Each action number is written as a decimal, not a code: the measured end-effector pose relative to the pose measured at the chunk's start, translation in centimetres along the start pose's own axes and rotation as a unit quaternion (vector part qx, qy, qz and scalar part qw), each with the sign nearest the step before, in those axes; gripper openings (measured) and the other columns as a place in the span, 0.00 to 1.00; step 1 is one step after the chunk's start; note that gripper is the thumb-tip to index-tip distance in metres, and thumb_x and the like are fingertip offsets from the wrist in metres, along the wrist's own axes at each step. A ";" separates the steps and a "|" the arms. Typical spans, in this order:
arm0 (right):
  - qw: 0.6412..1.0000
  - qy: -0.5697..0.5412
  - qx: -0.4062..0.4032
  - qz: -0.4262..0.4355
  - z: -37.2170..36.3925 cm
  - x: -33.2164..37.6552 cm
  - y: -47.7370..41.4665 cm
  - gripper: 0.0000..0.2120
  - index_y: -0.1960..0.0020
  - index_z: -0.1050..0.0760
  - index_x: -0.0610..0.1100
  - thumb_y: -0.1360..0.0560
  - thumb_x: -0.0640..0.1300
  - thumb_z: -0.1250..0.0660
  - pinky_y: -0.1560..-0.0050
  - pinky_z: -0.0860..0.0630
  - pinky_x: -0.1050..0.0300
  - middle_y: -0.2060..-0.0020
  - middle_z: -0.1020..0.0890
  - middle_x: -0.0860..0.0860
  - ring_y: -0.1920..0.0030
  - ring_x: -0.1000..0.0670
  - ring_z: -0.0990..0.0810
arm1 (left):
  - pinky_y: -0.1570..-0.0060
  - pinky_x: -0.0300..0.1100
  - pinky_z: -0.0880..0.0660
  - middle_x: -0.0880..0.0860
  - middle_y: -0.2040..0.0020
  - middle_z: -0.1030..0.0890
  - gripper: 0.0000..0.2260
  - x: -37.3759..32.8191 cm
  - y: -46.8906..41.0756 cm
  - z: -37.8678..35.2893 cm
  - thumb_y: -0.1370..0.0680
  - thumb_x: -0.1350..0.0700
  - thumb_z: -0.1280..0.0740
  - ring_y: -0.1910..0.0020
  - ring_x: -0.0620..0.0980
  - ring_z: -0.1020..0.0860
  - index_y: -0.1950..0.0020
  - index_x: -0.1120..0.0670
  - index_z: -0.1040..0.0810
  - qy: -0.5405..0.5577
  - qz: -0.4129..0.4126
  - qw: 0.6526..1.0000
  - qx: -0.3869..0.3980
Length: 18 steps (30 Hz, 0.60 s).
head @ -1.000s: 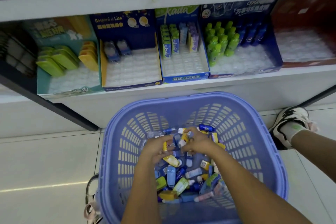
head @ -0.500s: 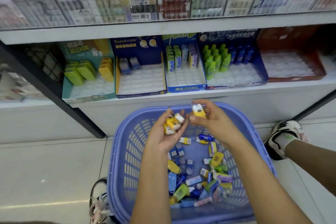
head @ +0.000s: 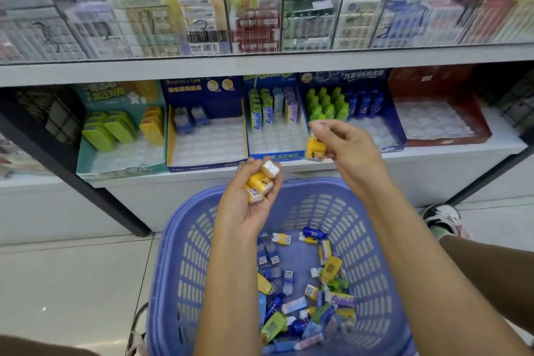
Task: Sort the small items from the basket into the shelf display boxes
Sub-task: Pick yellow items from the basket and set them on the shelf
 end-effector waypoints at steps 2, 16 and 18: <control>0.998 0.024 0.029 0.041 -2.1 1.5 -0.9 0.02 0.55 0.19 0.47 0.28 0.43 0.29 0.66 0.27 0.64 0.67 0.19 0.54 0.70 0.58 0.26 | 0.56 0.50 0.18 0.59 0.58 0.16 0.11 -1.2 0.0 0.1 0.36 0.64 0.29 0.54 0.57 0.17 0.55 0.60 0.24 -0.002 -0.026 1.000 -0.007; 0.861 0.473 0.078 0.167 -16.2 1.8 -11.3 0.09 0.47 0.22 0.42 0.24 0.39 0.38 0.53 0.30 0.62 0.50 0.18 0.47 0.51 0.49 0.21 | 0.57 0.46 0.18 0.56 0.59 0.17 0.05 -9.2 0.3 4.5 0.26 0.65 0.33 0.49 0.56 0.20 0.52 0.57 0.26 0.037 -0.137 0.988 -0.053; 0.850 0.492 0.092 0.166 -16.9 1.2 -12.1 0.09 0.48 0.23 0.40 0.24 0.37 0.39 0.54 0.30 0.60 0.51 0.18 0.44 0.50 0.46 0.21 | 0.57 0.46 0.18 0.56 0.58 0.18 0.06 -9.4 0.3 4.8 0.27 0.65 0.32 0.49 0.56 0.20 0.52 0.57 0.25 0.039 -0.137 0.988 -0.054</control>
Point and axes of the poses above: each hand's wrist, its own y-axis away from the middle knuckle, its own z-axis out of the back of the hand, x = y × z, the point moved 6 cm from there along -y, towards the middle knuckle
